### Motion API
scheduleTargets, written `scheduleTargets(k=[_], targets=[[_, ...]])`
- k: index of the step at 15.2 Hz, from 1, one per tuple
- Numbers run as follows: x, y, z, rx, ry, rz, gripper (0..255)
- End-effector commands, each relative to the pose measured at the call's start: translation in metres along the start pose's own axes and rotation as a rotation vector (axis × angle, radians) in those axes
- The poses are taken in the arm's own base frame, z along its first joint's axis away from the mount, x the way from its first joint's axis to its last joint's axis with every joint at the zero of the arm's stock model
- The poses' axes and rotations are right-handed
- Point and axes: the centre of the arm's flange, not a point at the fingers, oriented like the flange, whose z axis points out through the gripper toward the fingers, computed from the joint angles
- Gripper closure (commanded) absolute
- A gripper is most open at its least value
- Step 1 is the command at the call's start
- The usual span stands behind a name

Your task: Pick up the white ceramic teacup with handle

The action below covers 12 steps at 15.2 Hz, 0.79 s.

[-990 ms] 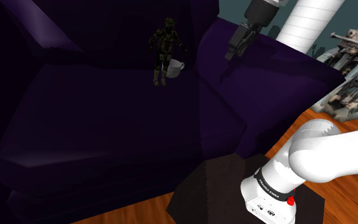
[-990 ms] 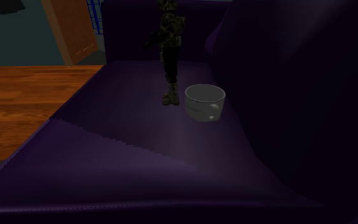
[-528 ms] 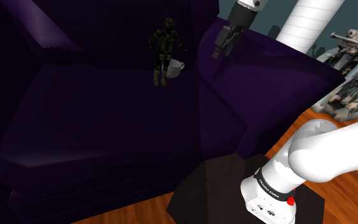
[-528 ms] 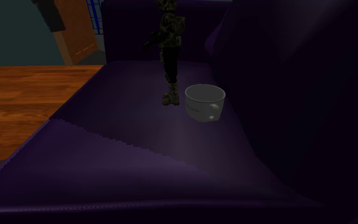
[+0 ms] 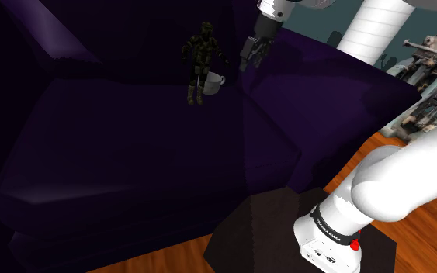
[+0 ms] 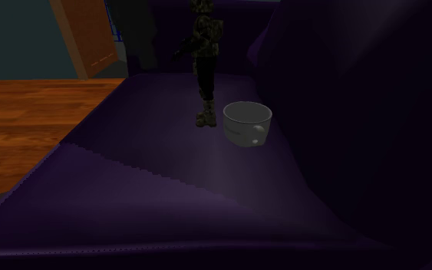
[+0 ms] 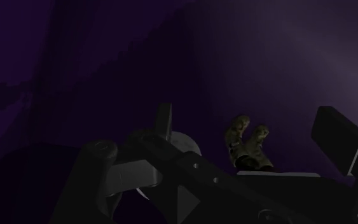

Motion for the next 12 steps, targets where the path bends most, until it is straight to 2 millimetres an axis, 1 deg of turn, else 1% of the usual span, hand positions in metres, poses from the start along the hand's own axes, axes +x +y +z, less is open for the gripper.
scheduleTargets(k=[1, 12], targets=[[0.022, 0.012, 0.014, 0.002, -0.006, -0.001, 0], [0.137, 0.076, 0.087, 0.017, -0.039, -0.008, 0]])
